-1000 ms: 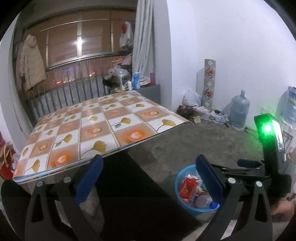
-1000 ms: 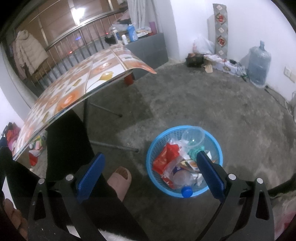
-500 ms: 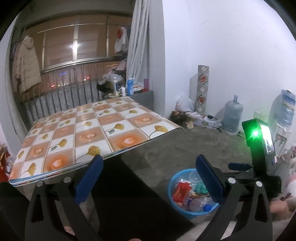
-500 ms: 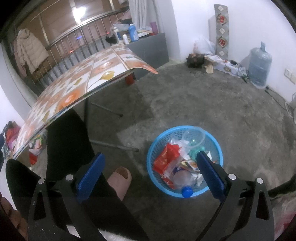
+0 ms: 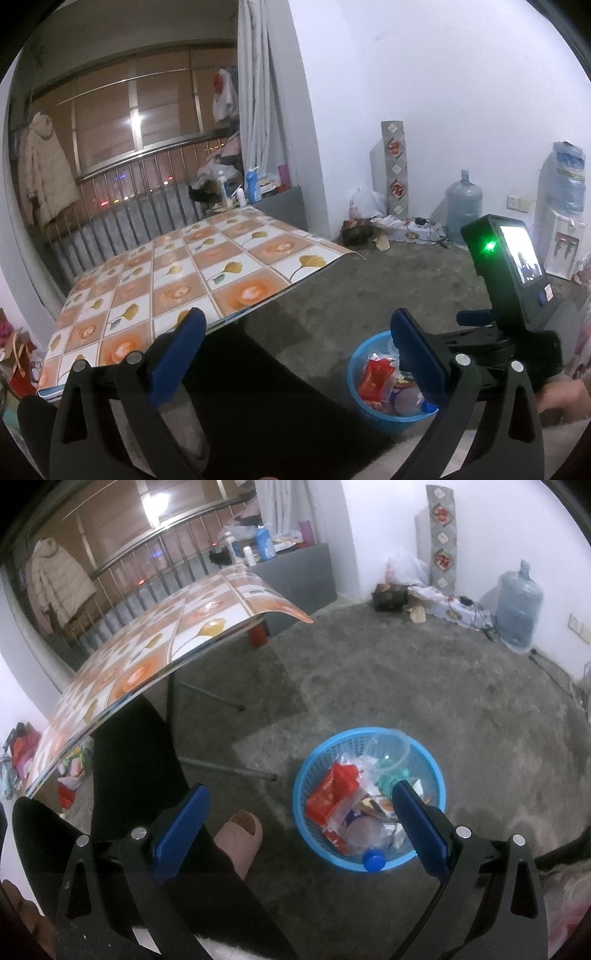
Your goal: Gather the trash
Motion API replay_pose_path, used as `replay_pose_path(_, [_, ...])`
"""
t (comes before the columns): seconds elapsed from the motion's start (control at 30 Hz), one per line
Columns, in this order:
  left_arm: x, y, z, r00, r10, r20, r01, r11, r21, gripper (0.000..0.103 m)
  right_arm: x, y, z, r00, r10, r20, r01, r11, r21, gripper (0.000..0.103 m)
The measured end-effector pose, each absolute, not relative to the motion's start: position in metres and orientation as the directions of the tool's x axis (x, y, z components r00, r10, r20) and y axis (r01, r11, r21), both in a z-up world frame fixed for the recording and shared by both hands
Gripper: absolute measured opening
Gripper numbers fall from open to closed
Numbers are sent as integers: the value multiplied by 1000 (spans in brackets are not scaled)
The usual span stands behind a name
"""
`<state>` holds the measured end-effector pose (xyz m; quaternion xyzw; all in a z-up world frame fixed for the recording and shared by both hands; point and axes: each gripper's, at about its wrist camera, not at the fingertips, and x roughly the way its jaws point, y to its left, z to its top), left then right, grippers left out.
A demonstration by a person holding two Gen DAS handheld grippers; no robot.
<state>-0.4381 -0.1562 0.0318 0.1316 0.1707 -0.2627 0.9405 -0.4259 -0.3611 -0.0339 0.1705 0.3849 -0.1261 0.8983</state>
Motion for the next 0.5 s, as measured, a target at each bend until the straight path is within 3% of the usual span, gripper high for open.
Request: replay_pose_path(0.5, [-427, -152, 31, 787, -446, -426, 535, 838, 110, 98, -426, -362, -33, 675, -96, -732, 354, 912, 206, 95])
